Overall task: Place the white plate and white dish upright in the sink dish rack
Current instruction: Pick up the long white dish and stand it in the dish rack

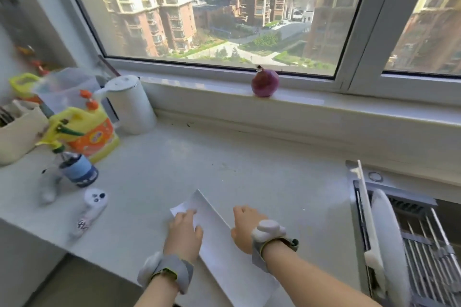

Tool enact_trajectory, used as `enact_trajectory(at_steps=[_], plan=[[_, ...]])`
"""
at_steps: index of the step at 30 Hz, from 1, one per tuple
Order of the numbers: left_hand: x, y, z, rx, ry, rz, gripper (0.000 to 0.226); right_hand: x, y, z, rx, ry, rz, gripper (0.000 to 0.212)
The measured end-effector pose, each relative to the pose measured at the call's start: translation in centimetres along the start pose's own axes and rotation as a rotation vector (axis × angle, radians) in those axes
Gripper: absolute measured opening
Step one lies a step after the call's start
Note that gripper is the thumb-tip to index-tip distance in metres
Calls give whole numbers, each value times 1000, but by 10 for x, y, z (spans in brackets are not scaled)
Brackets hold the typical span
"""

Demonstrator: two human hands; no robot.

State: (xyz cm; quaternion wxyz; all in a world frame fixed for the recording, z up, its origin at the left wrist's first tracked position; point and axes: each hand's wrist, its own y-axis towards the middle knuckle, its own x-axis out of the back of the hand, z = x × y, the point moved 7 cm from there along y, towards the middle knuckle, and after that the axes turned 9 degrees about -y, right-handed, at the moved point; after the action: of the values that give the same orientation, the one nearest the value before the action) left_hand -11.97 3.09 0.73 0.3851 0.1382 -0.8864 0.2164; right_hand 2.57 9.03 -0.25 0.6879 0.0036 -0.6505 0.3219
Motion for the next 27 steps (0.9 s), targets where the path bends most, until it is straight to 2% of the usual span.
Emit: enact_trajectory(at_steps=[3,9,12,15,20,23,27], plan=[[-16,7,25,59,131,134,51,-32,13,2,-60,-17,139,34],[-44,14,39,102,91,251,53,-70,37,-10,-191,37,249,40],[-47,16,42,92,75,183,53,-74,42,-12,-244,115,239,40],[-43,15,46,133,-51,105,53,-84,51,-9,-289,227,253,30],[-36,16,50,244,-311,-31,54,-84,54,1,-225,288,303,24],[-34,18,52,281,-401,-53,58,-77,49,-4,-202,412,209,9],[-22,20,29,253,-604,-129,67,-64,46,-15,-206,548,22,8]])
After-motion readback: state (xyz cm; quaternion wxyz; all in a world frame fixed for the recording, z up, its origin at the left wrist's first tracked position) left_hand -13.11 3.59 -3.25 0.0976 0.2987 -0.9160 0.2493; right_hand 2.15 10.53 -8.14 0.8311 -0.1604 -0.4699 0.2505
